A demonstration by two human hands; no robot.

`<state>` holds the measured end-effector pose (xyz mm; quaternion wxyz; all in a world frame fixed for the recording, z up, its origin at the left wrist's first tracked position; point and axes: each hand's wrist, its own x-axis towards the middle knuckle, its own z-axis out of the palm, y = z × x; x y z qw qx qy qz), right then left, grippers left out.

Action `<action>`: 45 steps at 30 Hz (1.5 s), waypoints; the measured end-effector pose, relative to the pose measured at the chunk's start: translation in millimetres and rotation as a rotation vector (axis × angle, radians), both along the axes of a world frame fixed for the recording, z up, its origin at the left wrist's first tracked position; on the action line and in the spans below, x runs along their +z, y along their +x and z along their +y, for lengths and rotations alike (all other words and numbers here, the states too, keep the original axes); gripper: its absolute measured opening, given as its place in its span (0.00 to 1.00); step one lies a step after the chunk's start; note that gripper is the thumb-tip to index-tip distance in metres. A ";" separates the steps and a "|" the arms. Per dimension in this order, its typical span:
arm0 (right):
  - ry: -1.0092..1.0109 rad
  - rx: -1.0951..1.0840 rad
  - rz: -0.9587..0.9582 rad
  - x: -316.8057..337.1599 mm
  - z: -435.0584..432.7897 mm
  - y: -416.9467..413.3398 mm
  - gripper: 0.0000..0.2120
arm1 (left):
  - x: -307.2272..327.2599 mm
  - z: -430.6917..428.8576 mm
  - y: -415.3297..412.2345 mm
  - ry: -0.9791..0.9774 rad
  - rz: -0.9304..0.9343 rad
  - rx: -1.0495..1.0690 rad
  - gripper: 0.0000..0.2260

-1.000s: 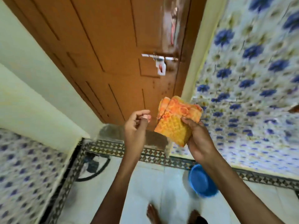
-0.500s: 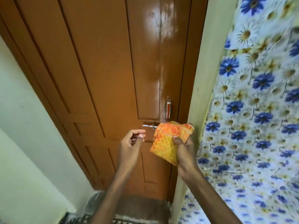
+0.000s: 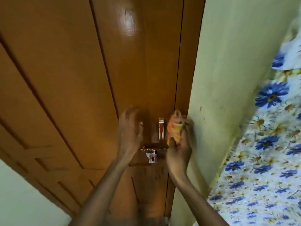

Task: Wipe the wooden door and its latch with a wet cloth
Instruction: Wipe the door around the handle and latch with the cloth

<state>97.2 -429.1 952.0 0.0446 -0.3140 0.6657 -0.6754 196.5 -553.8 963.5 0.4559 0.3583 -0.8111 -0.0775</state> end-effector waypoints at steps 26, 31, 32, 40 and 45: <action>0.152 -0.245 0.235 -61.6 -65.8 0.4 0.27 | -42.3 -136.7 4.5 -0.834 -0.294 0.026 0.27; 0.350 -0.249 0.579 -69.0 -66.7 8.1 0.35 | -44.2 -132.2 2.3 -0.827 -0.280 0.026 0.25; 0.397 -0.254 0.649 -66.2 -73.2 5.9 0.38 | -42.8 -131.4 2.5 -0.827 -0.276 0.022 0.25; 0.247 -0.238 0.571 -148.4 -81.3 21.6 0.23 | -44.3 -134.4 0.5 -0.844 -0.265 0.041 0.26; 0.170 -0.169 0.331 -128.3 -79.8 26.7 0.23 | -52.5 -133.3 5.3 -0.851 -0.281 0.061 0.28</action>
